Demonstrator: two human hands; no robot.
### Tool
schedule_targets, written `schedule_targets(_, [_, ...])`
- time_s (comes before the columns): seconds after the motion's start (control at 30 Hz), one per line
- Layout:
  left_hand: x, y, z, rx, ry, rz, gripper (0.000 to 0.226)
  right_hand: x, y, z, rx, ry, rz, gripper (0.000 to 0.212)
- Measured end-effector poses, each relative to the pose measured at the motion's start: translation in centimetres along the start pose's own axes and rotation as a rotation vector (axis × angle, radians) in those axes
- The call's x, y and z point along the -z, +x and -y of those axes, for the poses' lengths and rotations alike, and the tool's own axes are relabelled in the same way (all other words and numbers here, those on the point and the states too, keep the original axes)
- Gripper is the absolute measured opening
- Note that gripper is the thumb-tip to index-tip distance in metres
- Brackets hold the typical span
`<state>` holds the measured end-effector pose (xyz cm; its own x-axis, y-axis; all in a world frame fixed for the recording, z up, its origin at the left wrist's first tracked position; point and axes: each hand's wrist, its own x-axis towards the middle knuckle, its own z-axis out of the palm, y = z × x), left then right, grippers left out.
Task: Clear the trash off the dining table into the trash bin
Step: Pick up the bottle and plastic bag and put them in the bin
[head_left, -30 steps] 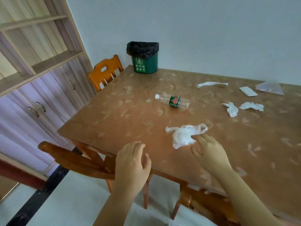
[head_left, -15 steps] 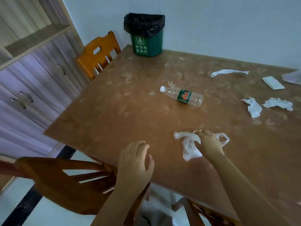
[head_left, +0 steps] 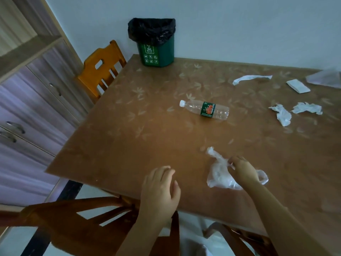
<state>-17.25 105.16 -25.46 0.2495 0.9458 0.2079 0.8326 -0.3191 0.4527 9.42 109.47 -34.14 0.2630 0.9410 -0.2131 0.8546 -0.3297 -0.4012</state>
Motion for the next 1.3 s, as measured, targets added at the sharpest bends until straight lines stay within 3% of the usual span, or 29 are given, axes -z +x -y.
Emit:
schedule_targets(0.23, [-1.0, 3.5, 1.6, -0.148, -0.032, -0.009, 0.024, 2.9, -2.4, 1.7, -0.053, 0.13, -0.207, 0.01])
schedule_targets(0.47, [-4.5, 12.5, 0.2, -0.222, -0.023, -0.003, 0.026, 8.1, -0.5, 1.8, -0.123, 0.182, -0.381, 0.009])
schedule_targets(0.7, [-11.1, 22.6, -2.0, -0.294, 0.03, 0.027, 0.034, 11.0, 6.5, -0.4, -0.221, 0.238, -0.369, 0.01])
schedule_targets(0.93, [-18.3, 30.4, -1.8, -0.354, 0.18, 0.178, 0.054, 11.5, 12.8, -3.5, -0.249, 0.211, -0.44, 0.014])
schedule_targets(1.13, [-22.3, 34.1, -1.0, -0.388, 0.262, 0.309, 0.071, 10.5, 15.7, -6.4, -0.252, 0.17, -0.431, 0.016])
schedule_targets(1.3, [-23.3, 34.6, -0.1, -0.428, 0.284, 0.293, 0.065, 10.0, 16.0, -7.1, -0.232, 0.183, -0.439, 0.015])
